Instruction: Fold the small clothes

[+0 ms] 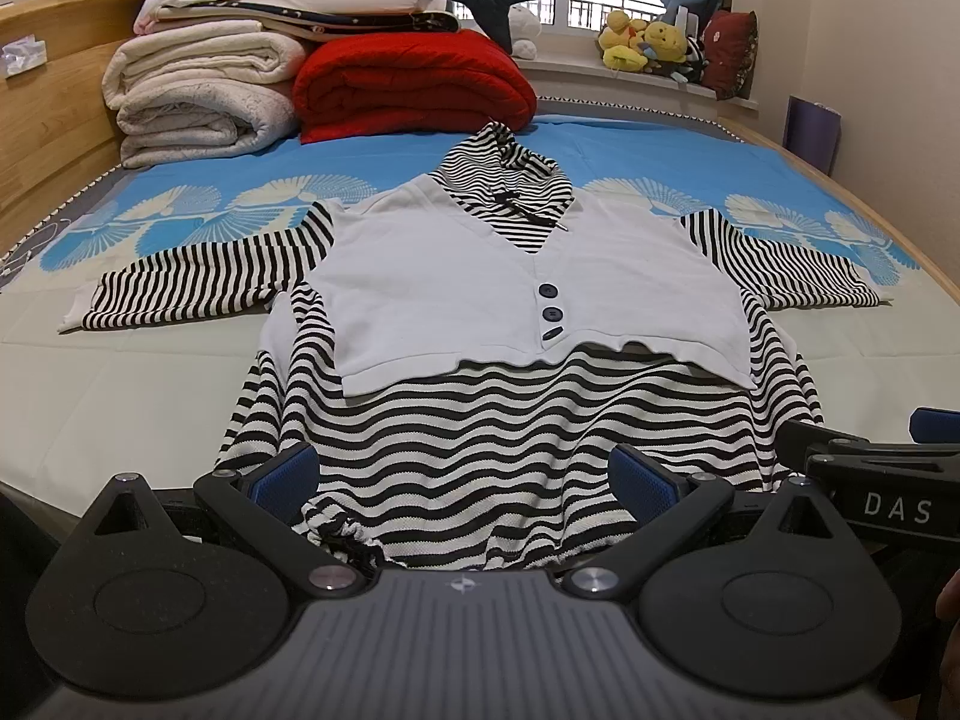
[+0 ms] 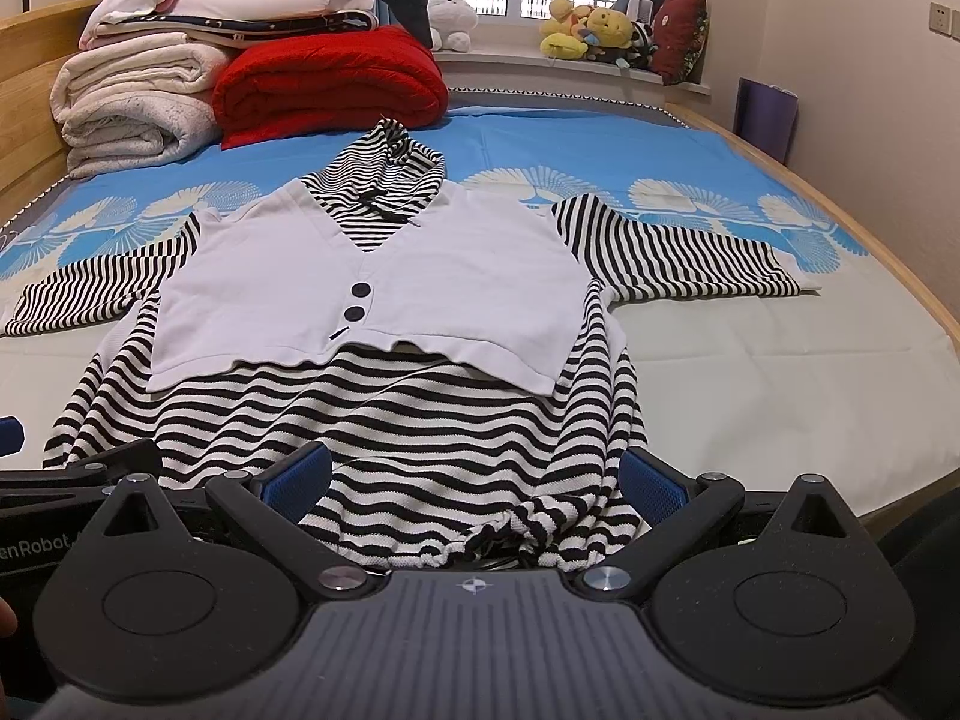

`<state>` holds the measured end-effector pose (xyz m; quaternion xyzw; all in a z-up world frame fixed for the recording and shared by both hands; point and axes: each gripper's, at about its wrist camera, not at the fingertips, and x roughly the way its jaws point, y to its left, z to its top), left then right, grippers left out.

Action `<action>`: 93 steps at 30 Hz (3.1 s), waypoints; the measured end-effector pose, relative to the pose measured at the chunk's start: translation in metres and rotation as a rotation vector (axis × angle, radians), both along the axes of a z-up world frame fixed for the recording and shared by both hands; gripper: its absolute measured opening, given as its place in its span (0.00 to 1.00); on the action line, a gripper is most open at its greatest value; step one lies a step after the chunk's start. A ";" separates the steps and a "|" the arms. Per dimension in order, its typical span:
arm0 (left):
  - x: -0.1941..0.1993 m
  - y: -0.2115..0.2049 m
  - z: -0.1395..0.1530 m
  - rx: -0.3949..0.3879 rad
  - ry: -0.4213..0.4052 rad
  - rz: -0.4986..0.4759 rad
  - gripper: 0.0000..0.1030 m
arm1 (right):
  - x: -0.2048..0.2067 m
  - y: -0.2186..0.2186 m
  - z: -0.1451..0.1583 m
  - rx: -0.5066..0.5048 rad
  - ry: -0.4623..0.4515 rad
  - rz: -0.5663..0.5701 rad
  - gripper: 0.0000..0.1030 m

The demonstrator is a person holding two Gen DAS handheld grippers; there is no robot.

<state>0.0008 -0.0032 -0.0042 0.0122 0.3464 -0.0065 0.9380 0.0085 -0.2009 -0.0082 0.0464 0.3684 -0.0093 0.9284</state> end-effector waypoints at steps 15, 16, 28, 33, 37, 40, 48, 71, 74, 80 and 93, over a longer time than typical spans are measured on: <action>-0.005 -0.005 0.021 0.017 -0.083 -0.045 0.65 | 0.000 -0.003 0.003 0.001 -0.008 -0.007 0.97; -0.003 -0.004 0.025 0.012 -0.103 -0.040 0.61 | 0.000 -0.004 0.005 0.002 -0.016 -0.011 0.95; 0.091 0.037 0.105 0.021 -0.239 -0.061 0.50 | -0.006 -0.013 0.020 0.045 -0.174 -0.044 0.71; 0.163 0.066 0.119 0.059 -0.269 -0.062 0.50 | -0.001 -0.015 0.021 0.037 -0.193 -0.043 0.71; 0.211 0.099 0.117 0.095 -0.277 -0.039 0.50 | 0.012 -0.028 0.033 0.072 -0.176 -0.044 0.71; 0.234 0.137 0.092 0.058 -0.242 0.028 0.50 | 0.027 -0.042 0.051 0.078 -0.221 -0.022 0.71; 0.268 0.213 0.039 0.008 -0.142 0.174 0.51 | 0.117 -0.051 0.084 -0.007 -0.325 0.009 0.77; 0.302 0.386 -0.034 -0.251 0.060 0.690 0.54 | 0.297 0.051 0.041 0.098 -0.257 0.180 0.40; 0.297 0.414 -0.049 -0.314 0.087 0.792 0.53 | 0.311 0.043 0.038 0.164 -0.238 0.182 0.29; 0.291 0.442 -0.075 -0.402 0.146 0.928 0.50 | 0.321 0.030 0.023 0.154 -0.177 0.143 0.29; 0.314 0.370 -0.022 -0.178 -0.028 0.809 0.04 | 0.316 0.001 0.020 0.129 -0.154 0.114 0.29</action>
